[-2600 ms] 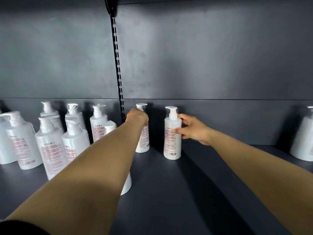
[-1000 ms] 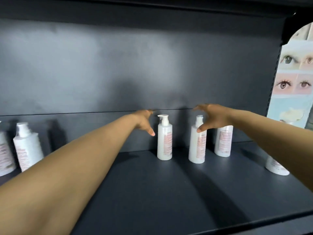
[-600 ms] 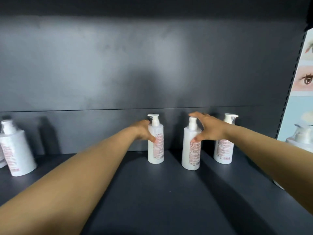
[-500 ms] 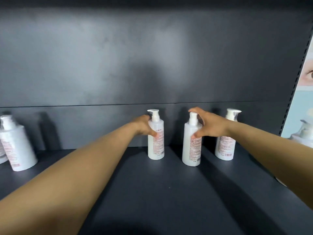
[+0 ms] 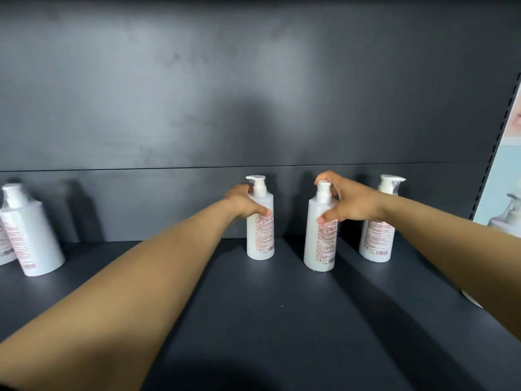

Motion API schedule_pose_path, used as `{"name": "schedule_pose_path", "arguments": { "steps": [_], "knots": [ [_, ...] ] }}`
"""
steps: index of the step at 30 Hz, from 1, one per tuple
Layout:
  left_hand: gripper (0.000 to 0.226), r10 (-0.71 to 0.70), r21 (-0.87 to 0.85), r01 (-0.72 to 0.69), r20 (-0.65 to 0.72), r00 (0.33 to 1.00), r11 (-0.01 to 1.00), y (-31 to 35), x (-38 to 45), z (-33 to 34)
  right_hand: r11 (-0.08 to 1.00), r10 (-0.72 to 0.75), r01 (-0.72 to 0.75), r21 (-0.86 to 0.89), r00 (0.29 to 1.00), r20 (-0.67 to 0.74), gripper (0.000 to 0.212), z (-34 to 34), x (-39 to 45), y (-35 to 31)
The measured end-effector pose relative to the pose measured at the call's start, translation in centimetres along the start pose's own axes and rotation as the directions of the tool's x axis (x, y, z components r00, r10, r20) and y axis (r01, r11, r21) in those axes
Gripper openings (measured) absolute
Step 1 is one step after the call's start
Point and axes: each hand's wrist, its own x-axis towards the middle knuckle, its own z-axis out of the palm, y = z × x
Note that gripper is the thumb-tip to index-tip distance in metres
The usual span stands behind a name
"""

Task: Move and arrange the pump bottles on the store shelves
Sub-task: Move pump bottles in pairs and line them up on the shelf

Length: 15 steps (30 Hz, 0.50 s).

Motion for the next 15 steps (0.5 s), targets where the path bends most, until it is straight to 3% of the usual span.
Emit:
{"name": "schedule_pose_path", "arguments": {
  "steps": [9,15],
  "knots": [
    [0.052,-0.004,-0.042,0.004,0.020,1.000,0.999,-0.5,-1.4,-1.4,0.998,-0.058,0.056,-0.038,0.998,-0.040,0.071,0.9,-0.5,-1.0],
    [0.049,-0.036,-0.053,0.037,0.019,0.999,0.998,-4.0,-5.4,-7.7,0.992,-0.101,0.096,0.087,0.993,0.062,0.069,4.2,0.0,-6.8]
  ]
}}
